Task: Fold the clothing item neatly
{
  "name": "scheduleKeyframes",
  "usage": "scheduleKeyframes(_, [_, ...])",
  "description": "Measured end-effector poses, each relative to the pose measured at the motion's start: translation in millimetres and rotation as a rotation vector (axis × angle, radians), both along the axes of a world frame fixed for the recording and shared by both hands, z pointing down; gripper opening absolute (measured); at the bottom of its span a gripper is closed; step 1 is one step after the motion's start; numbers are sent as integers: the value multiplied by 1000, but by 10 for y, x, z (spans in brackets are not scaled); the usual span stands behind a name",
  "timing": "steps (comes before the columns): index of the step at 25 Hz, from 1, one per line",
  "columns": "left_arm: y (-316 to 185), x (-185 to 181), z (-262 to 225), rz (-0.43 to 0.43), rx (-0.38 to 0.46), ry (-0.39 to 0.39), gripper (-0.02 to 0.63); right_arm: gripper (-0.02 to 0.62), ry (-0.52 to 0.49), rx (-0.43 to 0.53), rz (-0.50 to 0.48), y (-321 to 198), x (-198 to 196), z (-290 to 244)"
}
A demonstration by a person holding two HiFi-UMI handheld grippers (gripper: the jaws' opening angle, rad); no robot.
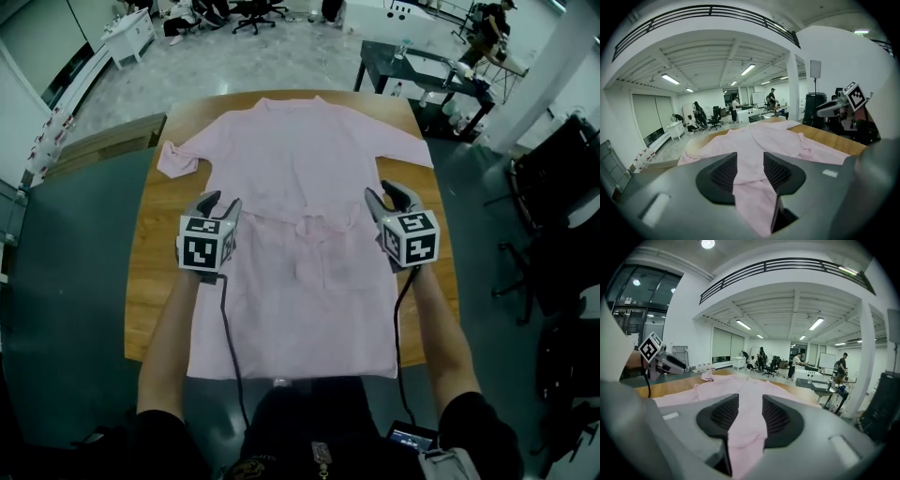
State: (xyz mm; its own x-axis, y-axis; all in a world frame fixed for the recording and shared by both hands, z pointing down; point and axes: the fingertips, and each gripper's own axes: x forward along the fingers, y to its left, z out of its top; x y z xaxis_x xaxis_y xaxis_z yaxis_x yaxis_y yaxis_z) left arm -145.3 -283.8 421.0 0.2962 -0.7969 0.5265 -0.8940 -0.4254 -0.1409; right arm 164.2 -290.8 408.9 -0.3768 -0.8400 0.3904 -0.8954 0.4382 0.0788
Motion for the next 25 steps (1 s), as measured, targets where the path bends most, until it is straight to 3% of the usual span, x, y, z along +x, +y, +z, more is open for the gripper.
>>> scheduleKeyframes(11, [1520, -222, 51, 25, -21, 44, 183, 156, 32, -16, 73, 1723, -278, 41])
scheduleKeyframes(16, [2027, -198, 28, 63, 16, -2, 183, 156, 16, -26, 99, 2269, -321, 100])
scheduleKeyframes(25, [2844, -228, 558, 12, -64, 45, 178, 156, 2, -92, 88, 2934, -375, 458])
